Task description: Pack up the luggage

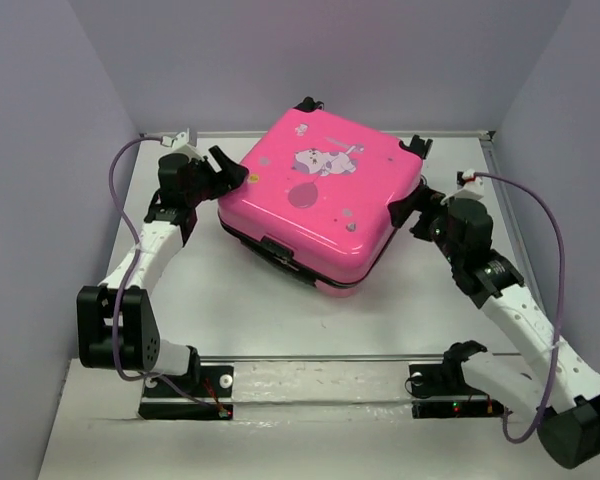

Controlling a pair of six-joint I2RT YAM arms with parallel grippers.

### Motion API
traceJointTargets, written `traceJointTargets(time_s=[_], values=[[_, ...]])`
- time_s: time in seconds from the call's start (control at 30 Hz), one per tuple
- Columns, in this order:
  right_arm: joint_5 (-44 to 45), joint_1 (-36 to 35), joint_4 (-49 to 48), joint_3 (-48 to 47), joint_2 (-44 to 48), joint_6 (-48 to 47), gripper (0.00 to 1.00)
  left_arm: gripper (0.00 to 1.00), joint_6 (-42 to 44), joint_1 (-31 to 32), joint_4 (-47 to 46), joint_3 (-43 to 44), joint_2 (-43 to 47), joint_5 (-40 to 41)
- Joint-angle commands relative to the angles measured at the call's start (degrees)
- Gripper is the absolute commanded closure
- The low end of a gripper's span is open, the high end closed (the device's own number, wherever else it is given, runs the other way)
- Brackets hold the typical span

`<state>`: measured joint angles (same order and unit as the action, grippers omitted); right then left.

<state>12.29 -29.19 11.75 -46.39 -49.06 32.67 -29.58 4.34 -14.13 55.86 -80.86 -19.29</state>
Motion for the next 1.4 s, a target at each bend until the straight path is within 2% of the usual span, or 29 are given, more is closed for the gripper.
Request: traceJointTargets(time_s=[0.0,0.07,0.1,0.13,0.17,0.3,0.47,0.6,0.73,0.8,0.9,0.93,1.0,1.13,1.23,1.27,1.33,1.37], values=[[-11.7,14.6,0.5,-0.2,-4.4,0.3,0.0,0.15,1.5,6.9,11.5,-3.2,0.2,-5.1],[-19.1,19.5,-1.5,0.2,-6.7,1.3,0.0,0.15,1.1,8.0,11.6,-3.5,1.3,-4.9],[-22.7,24.0,-5.6,1.6,-9.0,1.8,0.0,0.15,0.9,9.0,11.6,-4.0,1.8,-4.6],[-31.9,25.7,-8.6,2.4,-10.8,3.4,0.0,0.15,0.8,9.5,11.6,-4.4,2.5,-4.4],[-36.2,26.7,-13.5,2.4,-13.0,3.6,0.0,0.15,0.8,10.2,11.6,-5.4,3.9,-3.9],[-55.0,26.7,-22.0,-1.0,-24.9,3.6,0.0,0.15,0.4,14.0,11.9,-8.9,9.4,-1.7],[-64.8,22.1,-22.6,-11.1,-36.6,2.1,0.0,0.15,-2.0,18.5,10.3,-16.0,17.6,-1.6],[-68.3,20.8,-20.6,-20.7,-43.3,3.1,0.0,0.15,-5.3,23.0,9.3,-20.8,22.4,-1.5],[-70.0,19.5,-17.9,-32.1,-50.7,4.8,0.0,0.14,-8.1,28.6,9.3,-21.9,27.2,1.0],[-69.0,17.9,-9.7,-41.8,-55.2,2.7,0.0,0.14,-8.9,30.1,9.4,-21.3,30.3,2.1],[-63.1,15.9,4.4,-53.2,-58.8,-4.4,0.0,0.14,-9.4,30.5,9.9,-18.4,32.5,2.8],[-61.9,15.9,6.9,-60.3,-60.4,-6.7,0.0,0.14,-9.3,30.6,10.1,-17.5,32.8,2.8],[-60.9,15.9,10.0,-68.8,-60.9,-7.7,0.0,0.13,-8.7,30.6,10.4,-15.1,32.5,2.5],[-58.1,15.9,15.6,-78.3,-59.0,-11.8,0.0,0.11,-5.1,30.6,13.9,-10.4,31.8,6.0],[-56.2,15.9,14.3,-72.6,-53.4,-13.8,0.0,0.09,-2.7,30.6,14.0,-8.4,32.4,9.4],[-54.8,15.4,10.7,-65.6,-48.3,-14.8,0.0,0.08,-2.2,30.4,16.0,-7.9,32.3,10.8],[-53.2,15.4,6.6,-57.2,-42.5,-15.3,0.01,0.07,-1.0,30.0,16.5,-6.2,31.9,11.8],[-51.8,15.4,2.7,-48.4,-39.3,-15.4,0.15,0.07,-0.7,29.7,16.7,-5.5,31.5,11.6]])
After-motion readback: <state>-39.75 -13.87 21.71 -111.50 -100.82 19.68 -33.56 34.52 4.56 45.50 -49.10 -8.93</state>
